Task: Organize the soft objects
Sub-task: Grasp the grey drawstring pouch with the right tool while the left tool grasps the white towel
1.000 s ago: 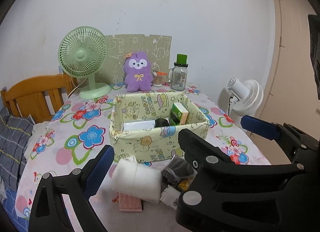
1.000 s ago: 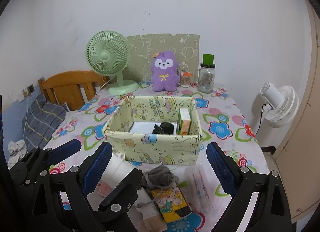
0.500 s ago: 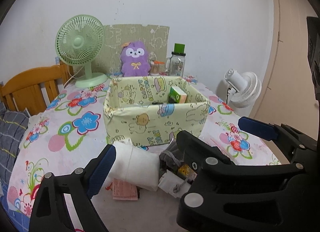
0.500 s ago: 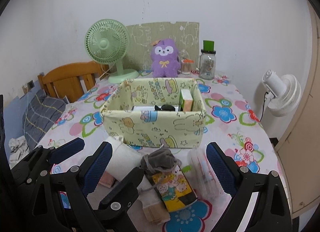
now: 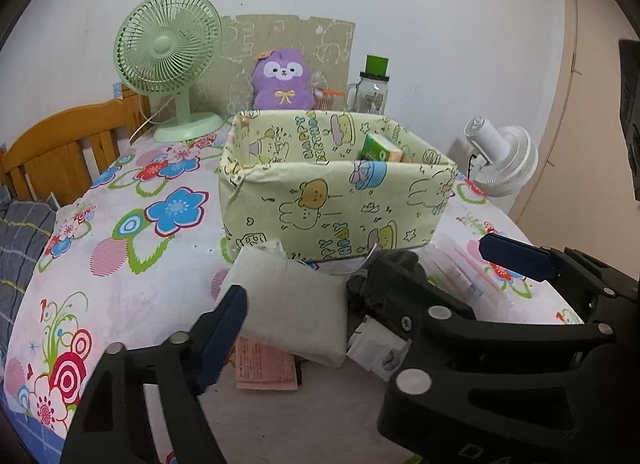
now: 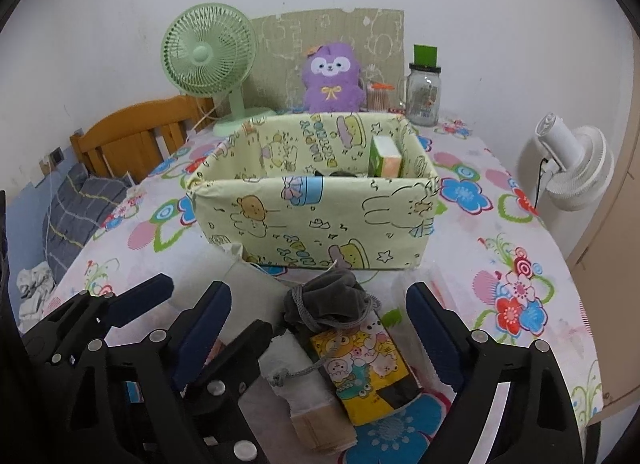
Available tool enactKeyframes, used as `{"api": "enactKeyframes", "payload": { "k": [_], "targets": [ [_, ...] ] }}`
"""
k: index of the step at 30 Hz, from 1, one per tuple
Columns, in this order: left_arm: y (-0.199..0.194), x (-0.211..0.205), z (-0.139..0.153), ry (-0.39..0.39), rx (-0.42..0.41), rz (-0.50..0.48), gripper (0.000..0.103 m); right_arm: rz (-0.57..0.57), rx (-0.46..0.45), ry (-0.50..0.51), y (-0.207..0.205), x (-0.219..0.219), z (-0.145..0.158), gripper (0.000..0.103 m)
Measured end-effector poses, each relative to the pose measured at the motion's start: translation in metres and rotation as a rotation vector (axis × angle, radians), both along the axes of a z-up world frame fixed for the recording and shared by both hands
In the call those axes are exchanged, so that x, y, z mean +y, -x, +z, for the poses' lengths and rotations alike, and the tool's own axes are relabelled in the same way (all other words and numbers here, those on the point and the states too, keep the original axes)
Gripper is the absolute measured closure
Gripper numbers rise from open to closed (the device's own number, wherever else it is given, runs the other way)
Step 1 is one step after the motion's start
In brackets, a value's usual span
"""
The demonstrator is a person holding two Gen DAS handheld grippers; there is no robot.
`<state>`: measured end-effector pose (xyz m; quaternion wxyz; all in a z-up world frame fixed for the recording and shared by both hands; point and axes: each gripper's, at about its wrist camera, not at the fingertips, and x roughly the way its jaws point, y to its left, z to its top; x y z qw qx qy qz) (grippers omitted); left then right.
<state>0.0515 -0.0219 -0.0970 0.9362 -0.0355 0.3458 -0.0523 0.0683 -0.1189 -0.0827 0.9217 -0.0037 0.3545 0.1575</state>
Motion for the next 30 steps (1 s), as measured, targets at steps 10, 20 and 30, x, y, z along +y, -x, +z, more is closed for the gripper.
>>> {"api": "enactKeyframes", "payload": {
  "k": [10,20,30],
  "targets": [
    [-0.014,0.007,-0.016,-0.001,0.053,0.010,0.026,-0.005,0.065,0.013,-0.017,0.007,-0.017,0.017],
    [-0.025,0.009,-0.028,-0.009,0.090,0.006,0.026,-0.008,0.125,0.009,-0.034,0.012,-0.032,0.028],
    [-0.033,0.010,-0.031,-0.014,0.089,0.007,0.026,-0.042,0.151,-0.006,-0.044,0.005,-0.038,0.044]
  ]
}}
